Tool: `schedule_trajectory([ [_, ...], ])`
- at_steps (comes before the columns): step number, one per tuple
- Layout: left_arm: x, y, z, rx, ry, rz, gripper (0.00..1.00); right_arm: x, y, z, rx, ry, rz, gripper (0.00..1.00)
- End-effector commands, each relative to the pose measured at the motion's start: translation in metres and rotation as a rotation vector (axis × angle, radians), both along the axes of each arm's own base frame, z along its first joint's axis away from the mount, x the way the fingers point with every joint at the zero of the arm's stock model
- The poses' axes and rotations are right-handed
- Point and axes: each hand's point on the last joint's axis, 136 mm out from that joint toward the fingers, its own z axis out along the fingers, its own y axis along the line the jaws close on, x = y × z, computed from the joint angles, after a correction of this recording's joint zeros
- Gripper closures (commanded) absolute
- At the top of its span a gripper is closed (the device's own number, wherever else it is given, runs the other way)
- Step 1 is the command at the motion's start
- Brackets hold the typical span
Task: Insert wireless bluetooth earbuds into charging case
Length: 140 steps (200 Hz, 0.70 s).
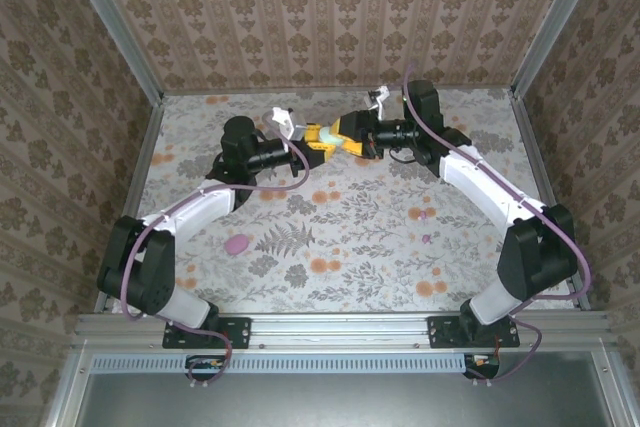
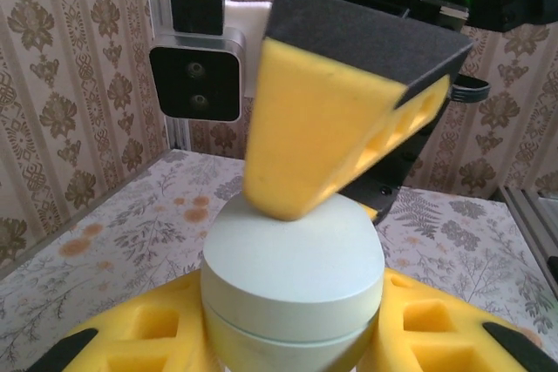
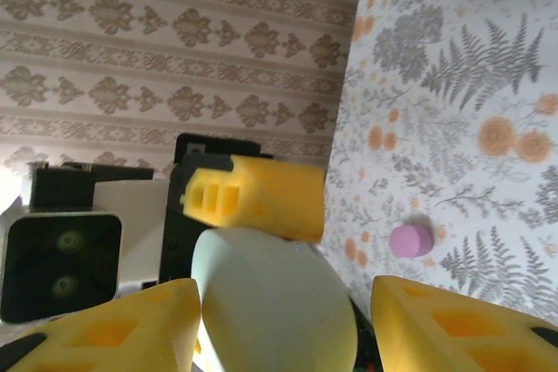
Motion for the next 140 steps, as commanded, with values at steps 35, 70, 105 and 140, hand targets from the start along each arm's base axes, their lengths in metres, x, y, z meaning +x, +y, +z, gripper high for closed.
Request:
schedule_trajectory([
  [35, 0.007, 0.002, 0.022, -0.061, -0.033, 0.014, 0.76, -0.014, 0.007, 0.022, 0.106, -0.01, 0.078, 0.48],
  [70, 0.002, 0.001, 0.024, -0.067, -0.04, -0.012, 0.76, -0.01, 0.005, 0.02, 0.102, -0.011, 0.059, 0.56],
  [105, -0.003, -0.001, 0.026, -0.069, -0.034, -0.049, 0.75, -0.004, 0.004, 0.015, 0.098, 0.001, 0.034, 0.52],
  [140, -0.005, -0.002, 0.026, -0.067, -0.033, -0.063, 0.75, -0.002, 0.004, 0.017, 0.106, -0.002, 0.025, 0.61],
])
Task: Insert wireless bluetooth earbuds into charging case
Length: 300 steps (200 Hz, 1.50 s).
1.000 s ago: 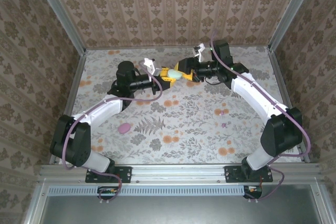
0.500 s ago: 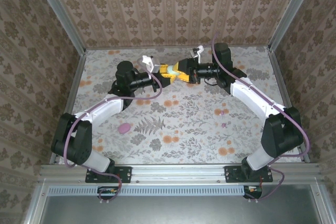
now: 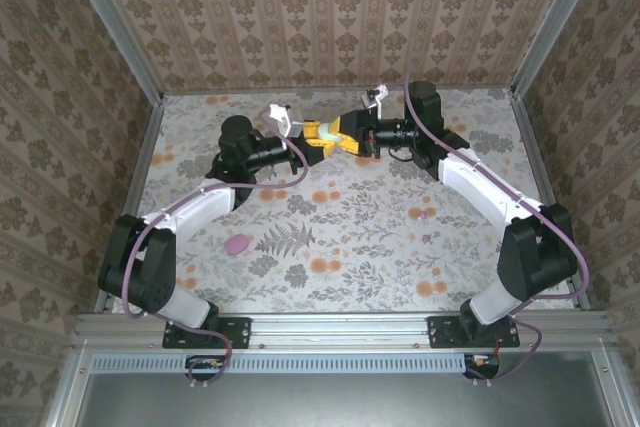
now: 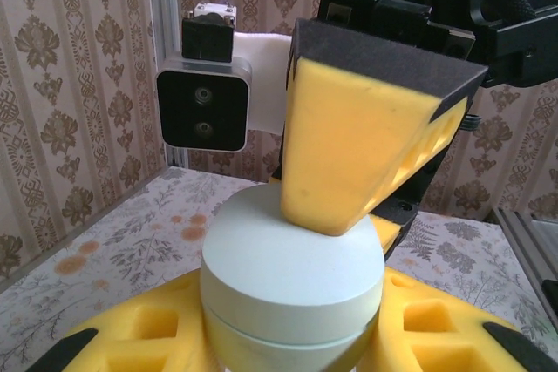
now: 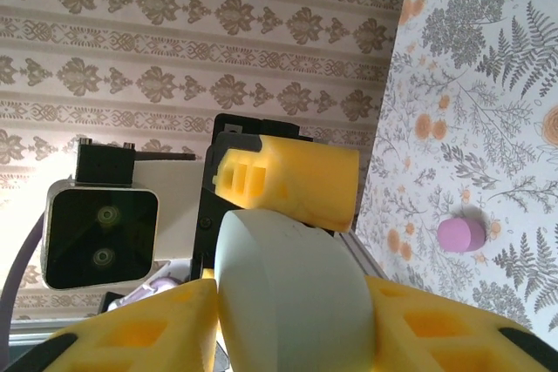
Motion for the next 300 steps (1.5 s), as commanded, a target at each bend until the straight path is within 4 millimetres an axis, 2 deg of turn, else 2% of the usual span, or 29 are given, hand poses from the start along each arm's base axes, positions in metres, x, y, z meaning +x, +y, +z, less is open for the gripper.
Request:
schedule_trajectory([
  [1, -0.004, -0.001, 0.017, -0.029, -0.045, -0.041, 0.75, 0.002, -0.001, 0.003, 0.015, -0.018, -0.008, 0.61],
  [49, -0.003, -0.001, 0.014, -0.016, -0.044, -0.033, 0.71, 0.003, -0.003, 0.005, 0.02, -0.022, -0.018, 0.67],
  [71, -0.002, -0.001, 0.012, -0.005, -0.047, -0.028, 0.66, 0.005, -0.006, 0.007, 0.023, -0.029, -0.036, 0.69],
  [107, 0.0, 0.0, 0.005, 0.027, -0.052, -0.009, 0.44, 0.009, -0.012, 0.008, 0.033, -0.035, -0.067, 0.7],
  [131, 0.002, 0.006, -0.002, 0.046, -0.047, 0.022, 0.37, 0.012, -0.016, 0.006, 0.032, -0.038, -0.091, 0.7],
  [143, 0.0, 0.009, -0.006, 0.052, -0.043, 0.032, 0.36, 0.015, -0.019, 0.003, 0.026, -0.039, -0.105, 0.7],
  [147, 0.008, 0.018, -0.006, 0.053, -0.04, 0.064, 0.36, 0.016, -0.02, 0.001, 0.024, -0.035, -0.111, 0.7],
  [170, 0.007, 0.028, -0.011, 0.073, -0.028, 0.088, 0.36, 0.022, -0.025, -0.01, 0.003, -0.026, -0.135, 0.7],
  [198, 0.015, 0.045, -0.013, 0.081, -0.036, 0.192, 0.36, 0.035, -0.031, -0.036, -0.044, -0.004, -0.179, 0.7],
  [226, 0.025, 0.06, -0.012, 0.085, -0.046, 0.318, 0.36, 0.054, -0.04, -0.089, -0.178, 0.057, -0.24, 0.7],
  [248, 0.027, 0.066, -0.009, 0.082, -0.051, 0.366, 0.36, 0.066, -0.039, -0.13, -0.238, 0.111, -0.244, 0.71],
  [257, 0.032, 0.071, -0.009, 0.082, -0.052, 0.415, 0.36, 0.072, -0.038, -0.144, -0.25, 0.134, -0.243, 0.71],
  [300, 0.028, 0.082, -0.012, 0.101, -0.058, 0.471, 0.36, 0.09, -0.035, -0.203, -0.332, 0.201, -0.228, 0.72],
])
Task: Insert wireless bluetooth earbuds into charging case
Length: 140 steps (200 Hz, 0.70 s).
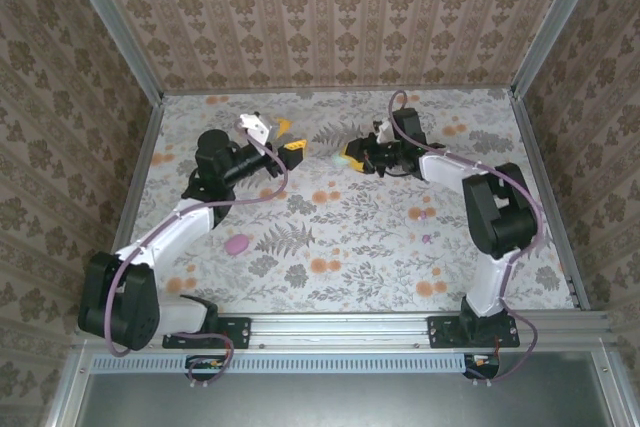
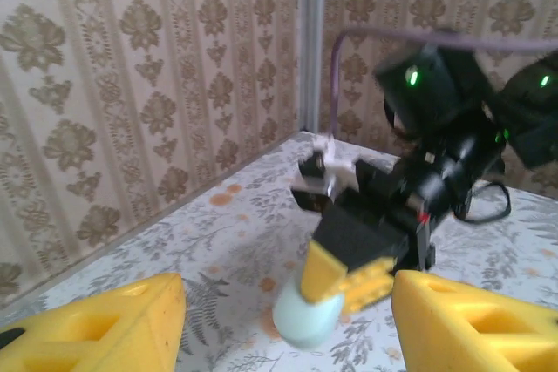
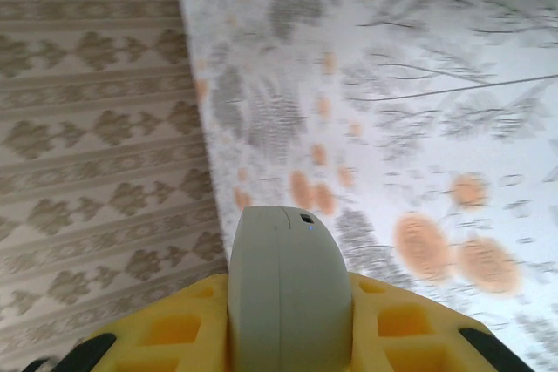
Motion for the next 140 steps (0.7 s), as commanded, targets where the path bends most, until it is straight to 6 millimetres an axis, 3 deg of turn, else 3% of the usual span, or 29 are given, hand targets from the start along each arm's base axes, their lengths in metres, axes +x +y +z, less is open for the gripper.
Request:
schedule_trajectory([
  [1, 0.002, 0.013, 0.001, 0.023, -0.02, 0.067, 0.36, 0.018, -0.001, -0.007, -0.05, -0.041, 0.008, 0.72],
  [65, 0.001, 0.016, -0.004, 0.043, -0.009, 0.08, 0.35, 0.023, -0.003, -0.055, -0.139, 0.017, 0.046, 0.73],
  [140, 0.004, 0.014, -0.007, 0.049, 0.005, 0.081, 0.35, 0.009, -0.012, -0.083, -0.203, 0.06, 0.086, 0.7],
])
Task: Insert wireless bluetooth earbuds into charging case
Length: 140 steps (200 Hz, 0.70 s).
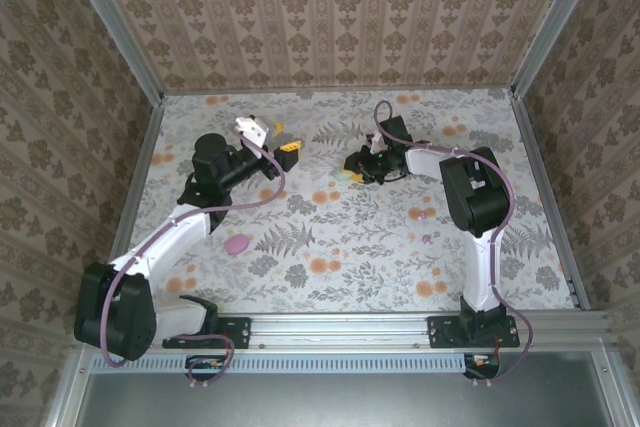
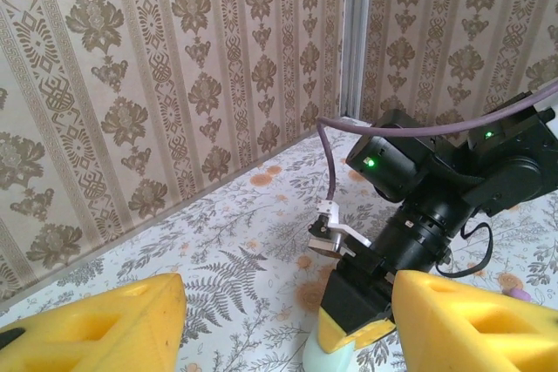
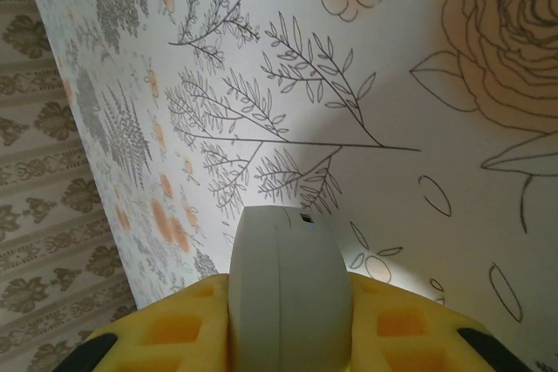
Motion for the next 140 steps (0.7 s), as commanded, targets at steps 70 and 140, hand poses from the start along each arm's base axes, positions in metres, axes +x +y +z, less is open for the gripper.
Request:
schedule_trajectory([
  [70, 0.005, -0.002, -0.001, 0.011, 0.01, -0.007, 0.35, -0.01, -0.031, -0.012, -0.091, 0.02, 0.016, 0.54],
  [140, 0.005, 0.003, -0.013, 0.019, 0.086, 0.026, 0.35, -0.023, -0.05, 0.0, -0.184, 0.02, 0.002, 0.44],
])
